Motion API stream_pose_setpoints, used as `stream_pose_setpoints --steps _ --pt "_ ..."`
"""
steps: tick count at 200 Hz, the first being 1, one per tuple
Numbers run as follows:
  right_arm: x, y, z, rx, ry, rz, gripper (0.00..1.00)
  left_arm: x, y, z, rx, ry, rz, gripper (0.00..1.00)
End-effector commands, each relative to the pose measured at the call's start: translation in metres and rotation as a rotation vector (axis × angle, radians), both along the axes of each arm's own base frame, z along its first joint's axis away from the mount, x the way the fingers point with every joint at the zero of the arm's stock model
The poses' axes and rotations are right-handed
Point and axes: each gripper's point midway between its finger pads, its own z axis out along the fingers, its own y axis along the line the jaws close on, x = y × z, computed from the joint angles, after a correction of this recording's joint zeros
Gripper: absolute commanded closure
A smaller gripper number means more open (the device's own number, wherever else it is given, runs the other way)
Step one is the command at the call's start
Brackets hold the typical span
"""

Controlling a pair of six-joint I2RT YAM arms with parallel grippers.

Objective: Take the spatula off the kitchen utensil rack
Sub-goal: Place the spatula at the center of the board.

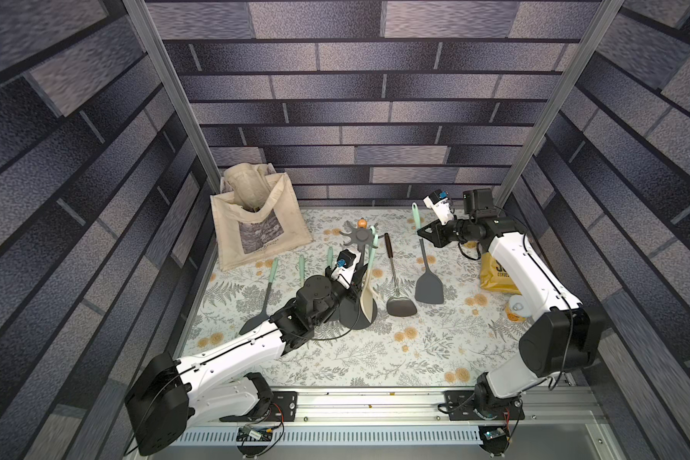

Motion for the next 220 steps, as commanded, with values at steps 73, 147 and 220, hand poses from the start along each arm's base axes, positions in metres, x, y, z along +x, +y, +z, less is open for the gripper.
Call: stream_pose_setpoints --steps 73,147,220 --pt "0.049 -0.004 -0.023 0.07 0.08 0.093 1.0 -0.001 0.005 0.003 0.044 -0.046 0.019 0.86" --pt "0.058 -0.01 -0.063 0.149 0.199 0.127 1.0 -0.001 0.002 0.001 0.058 -0.038 0.015 0.86" --pt "0.063 -0.013 -0.102 0.203 0.296 0.114 1.0 -0.003 -0.003 0.002 0.064 -0.037 0.008 0.86"
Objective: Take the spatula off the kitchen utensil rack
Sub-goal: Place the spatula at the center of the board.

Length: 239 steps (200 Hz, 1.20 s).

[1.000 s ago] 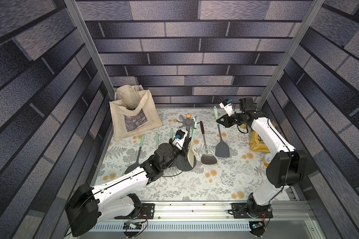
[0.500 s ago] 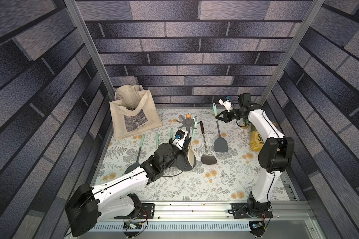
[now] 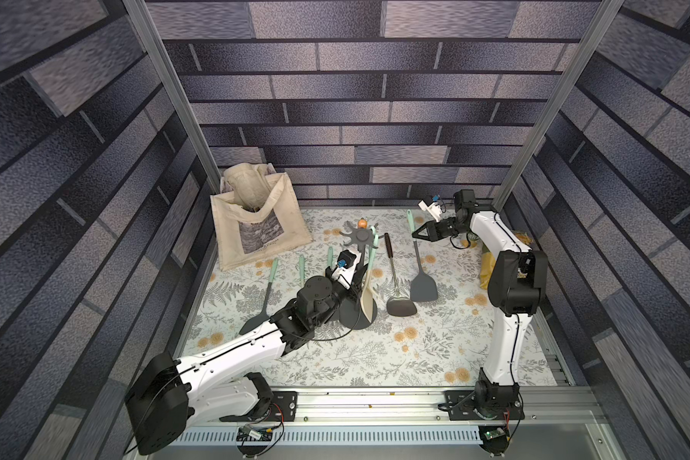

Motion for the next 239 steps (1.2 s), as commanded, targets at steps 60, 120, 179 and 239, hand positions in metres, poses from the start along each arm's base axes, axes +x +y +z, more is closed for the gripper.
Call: stream_pose_setpoints --steps 60,120,179,239 --pt "0.004 -0.01 -0.04 0.114 0.094 -0.079 1.0 -0.002 -0.003 0.003 0.069 -0.041 -0.003 0.86" --pt "0.02 -0.011 -0.065 0.153 0.163 -0.14 1.0 -0.003 -0.005 0.007 0.069 -0.047 -0.008 0.86" --pt "0.027 -0.019 -0.082 0.096 0.235 -0.197 1.0 -0.004 -0.011 0.009 0.08 -0.051 -0.021 0.86" --pt "0.031 -0.026 -0.106 0.027 0.346 -0.231 1.0 -0.004 -0.016 0.01 0.091 -0.053 -0.022 0.86"
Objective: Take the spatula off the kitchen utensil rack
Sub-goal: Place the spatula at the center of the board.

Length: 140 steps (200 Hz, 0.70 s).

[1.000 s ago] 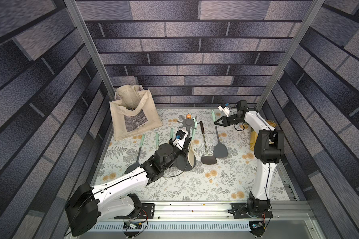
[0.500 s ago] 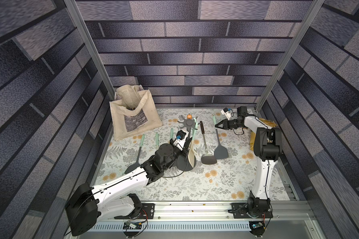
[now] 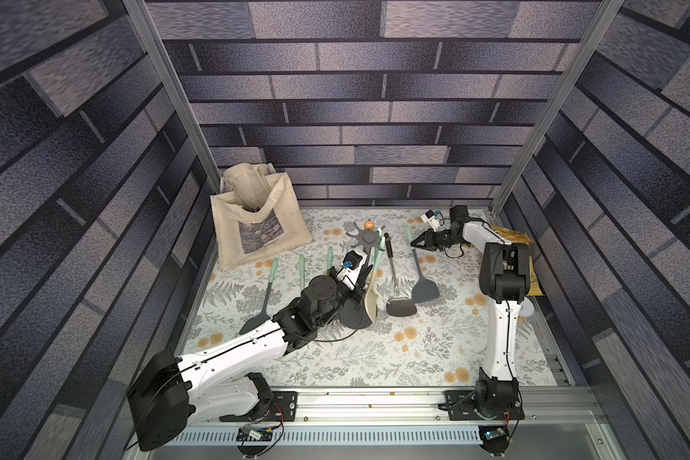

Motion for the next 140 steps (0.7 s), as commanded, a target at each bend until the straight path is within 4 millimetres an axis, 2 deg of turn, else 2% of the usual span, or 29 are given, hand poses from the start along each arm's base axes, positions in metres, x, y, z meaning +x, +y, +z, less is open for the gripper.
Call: stream_pose_setpoints --steps 1,66,113,140 --pt "0.0 -0.01 -0.013 -0.071 0.053 -0.014 1.0 0.002 -0.004 0.008 0.051 -0.043 0.002 0.86" --pt "-0.006 -0.011 -0.031 -0.087 0.231 -0.01 1.0 0.004 -0.009 0.007 0.051 -0.041 0.003 0.86" --pt "-0.008 -0.013 -0.043 -0.095 0.275 -0.038 1.0 0.006 -0.004 0.007 0.031 -0.032 0.012 0.87" --pt "-0.007 -0.011 -0.035 -0.077 0.252 -0.045 0.85 0.008 0.003 0.004 0.01 -0.015 0.024 0.87"
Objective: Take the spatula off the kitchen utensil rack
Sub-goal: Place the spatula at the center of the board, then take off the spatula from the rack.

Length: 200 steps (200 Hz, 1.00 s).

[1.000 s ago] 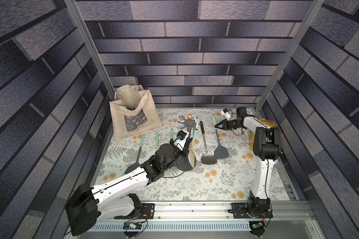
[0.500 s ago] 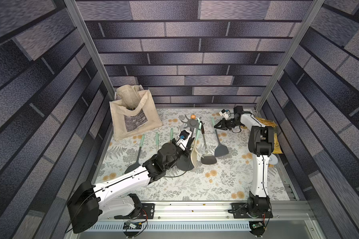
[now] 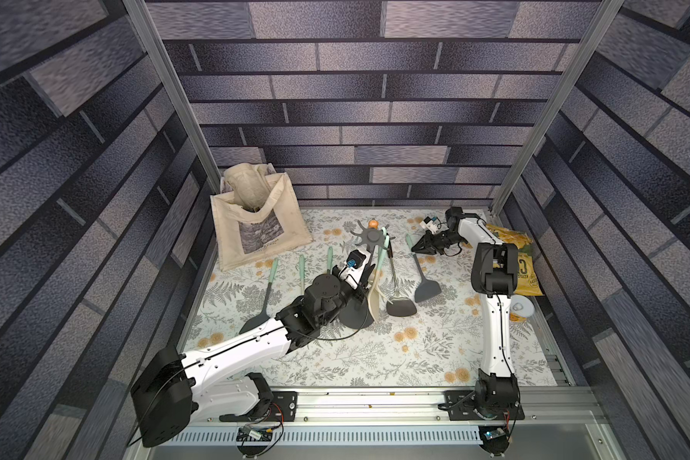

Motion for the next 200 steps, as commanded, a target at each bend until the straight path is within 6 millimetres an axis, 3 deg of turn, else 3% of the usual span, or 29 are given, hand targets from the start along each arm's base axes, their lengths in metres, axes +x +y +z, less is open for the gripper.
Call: stream_pose_setpoints --steps 1,45,71,92,99,101,107,140,161,200 --pt "-0.006 -0.004 -0.002 -0.022 0.016 -0.01 0.85 0.003 0.007 0.003 -0.002 -0.013 0.013 0.87" --pt "-0.003 -0.005 0.041 -0.023 -0.093 -0.023 0.62 0.008 0.02 -0.002 -0.022 0.007 0.041 0.86" --pt "-0.004 -0.005 0.091 -0.038 -0.231 -0.028 0.57 0.011 0.028 -0.006 -0.039 0.022 0.056 0.86" --pt "-0.015 -0.001 0.141 -0.055 -0.375 -0.018 0.55 0.011 0.031 -0.006 -0.047 0.027 0.059 0.86" --pt "-0.02 0.001 0.15 -0.065 -0.408 -0.016 0.55 0.011 0.031 -0.007 -0.047 0.028 0.059 0.86" --pt "-0.024 0.002 0.164 -0.065 -0.439 -0.015 0.55 0.012 0.032 -0.006 -0.049 0.029 0.059 0.86" --pt "-0.03 0.005 0.178 -0.068 -0.487 -0.01 0.55 0.012 0.032 -0.006 -0.049 0.029 0.059 0.86" --pt "-0.08 0.032 0.231 -0.025 -0.727 0.037 0.51 0.013 0.038 -0.012 -0.05 0.039 0.071 0.86" --pt "-0.119 0.052 0.242 0.011 -0.81 0.085 0.51 0.014 0.04 -0.013 -0.048 0.045 0.068 0.86" --pt "-0.182 0.071 0.256 0.077 -0.938 0.127 0.5 0.014 0.043 -0.016 -0.038 0.05 0.063 0.86"
